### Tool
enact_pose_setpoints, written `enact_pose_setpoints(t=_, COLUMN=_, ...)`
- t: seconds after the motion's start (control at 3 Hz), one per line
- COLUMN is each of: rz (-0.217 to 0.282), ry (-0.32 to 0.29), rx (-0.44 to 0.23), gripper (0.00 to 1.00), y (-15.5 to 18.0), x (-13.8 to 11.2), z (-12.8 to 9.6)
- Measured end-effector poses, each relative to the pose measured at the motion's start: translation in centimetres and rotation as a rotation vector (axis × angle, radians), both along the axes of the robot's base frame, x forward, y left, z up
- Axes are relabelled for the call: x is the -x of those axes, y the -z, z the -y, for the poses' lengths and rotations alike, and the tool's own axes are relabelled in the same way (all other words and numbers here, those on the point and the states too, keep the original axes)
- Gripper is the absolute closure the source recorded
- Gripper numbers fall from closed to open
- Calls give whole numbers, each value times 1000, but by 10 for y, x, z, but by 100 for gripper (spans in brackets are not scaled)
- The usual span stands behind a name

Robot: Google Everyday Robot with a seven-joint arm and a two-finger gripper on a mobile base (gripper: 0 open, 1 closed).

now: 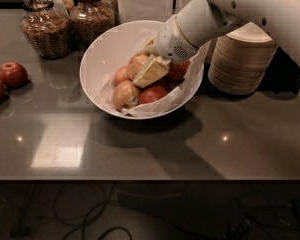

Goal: Pick apple from white bowl

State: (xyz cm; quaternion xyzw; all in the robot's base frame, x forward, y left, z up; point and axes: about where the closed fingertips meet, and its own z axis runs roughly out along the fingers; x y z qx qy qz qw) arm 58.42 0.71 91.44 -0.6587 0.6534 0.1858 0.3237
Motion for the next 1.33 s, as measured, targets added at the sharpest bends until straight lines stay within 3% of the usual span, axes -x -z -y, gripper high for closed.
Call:
enact_pose_setpoints(t=1.0, rz=103, ry=-97, rx=-434, gripper=100, y=-100, x=-6, z=24)
enact_pose_setpoints(t=1.33, rz=100, ry=-101, rx=-437, gripper=100, y=-101, x=-5, z=21)
